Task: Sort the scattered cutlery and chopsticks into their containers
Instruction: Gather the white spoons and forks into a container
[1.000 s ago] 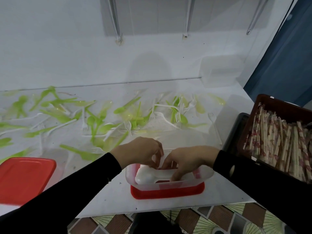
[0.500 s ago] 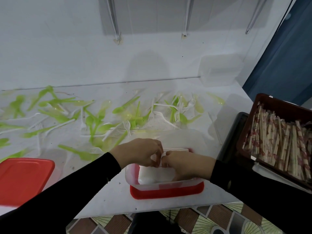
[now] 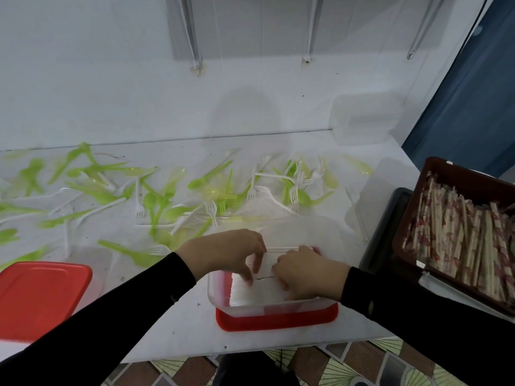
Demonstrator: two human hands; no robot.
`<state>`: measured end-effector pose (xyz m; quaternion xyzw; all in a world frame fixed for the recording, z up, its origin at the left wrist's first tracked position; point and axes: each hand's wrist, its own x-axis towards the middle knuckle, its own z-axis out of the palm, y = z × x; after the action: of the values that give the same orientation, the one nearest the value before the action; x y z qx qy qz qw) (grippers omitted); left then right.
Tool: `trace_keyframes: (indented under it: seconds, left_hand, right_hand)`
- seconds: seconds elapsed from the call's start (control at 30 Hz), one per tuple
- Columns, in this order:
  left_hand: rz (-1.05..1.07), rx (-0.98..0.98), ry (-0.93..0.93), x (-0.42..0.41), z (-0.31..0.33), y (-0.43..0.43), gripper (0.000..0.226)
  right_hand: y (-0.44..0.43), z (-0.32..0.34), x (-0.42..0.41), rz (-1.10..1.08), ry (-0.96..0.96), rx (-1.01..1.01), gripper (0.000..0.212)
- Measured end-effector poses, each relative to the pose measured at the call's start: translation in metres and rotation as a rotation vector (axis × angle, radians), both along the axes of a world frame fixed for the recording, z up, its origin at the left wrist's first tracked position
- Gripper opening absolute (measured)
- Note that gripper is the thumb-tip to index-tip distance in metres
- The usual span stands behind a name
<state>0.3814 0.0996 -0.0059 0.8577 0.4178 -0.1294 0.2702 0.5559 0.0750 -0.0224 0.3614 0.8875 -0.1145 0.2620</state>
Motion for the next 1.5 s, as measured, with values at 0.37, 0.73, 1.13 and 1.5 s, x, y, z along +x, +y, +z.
trace_keyframes:
  seconds: [0.37, 0.73, 1.13, 1.5]
  left_hand:
    - [0.005, 0.005, 0.098, -0.005, 0.001, -0.015, 0.061]
    - [0.002, 0.186, 0.508, 0.002, 0.001, -0.027, 0.054]
    - [-0.006, 0.067, 0.409, 0.002, 0.008, -0.018, 0.027]
    - [0.311, 0.257, -0.344, 0.021, 0.047, 0.054, 0.009]
  right_hand:
    - [0.0, 0.003, 0.001, 0.014, 0.039, -0.072, 0.012]
    - [0.001, 0.002, 0.005, -0.067, 0.156, -0.111, 0.027]
    - [0.015, 0.004, 0.017, -0.199, 0.185, -0.446, 0.015]
    - [0.068, 0.05, 0.048, -0.584, 0.926, -0.396, 0.01]
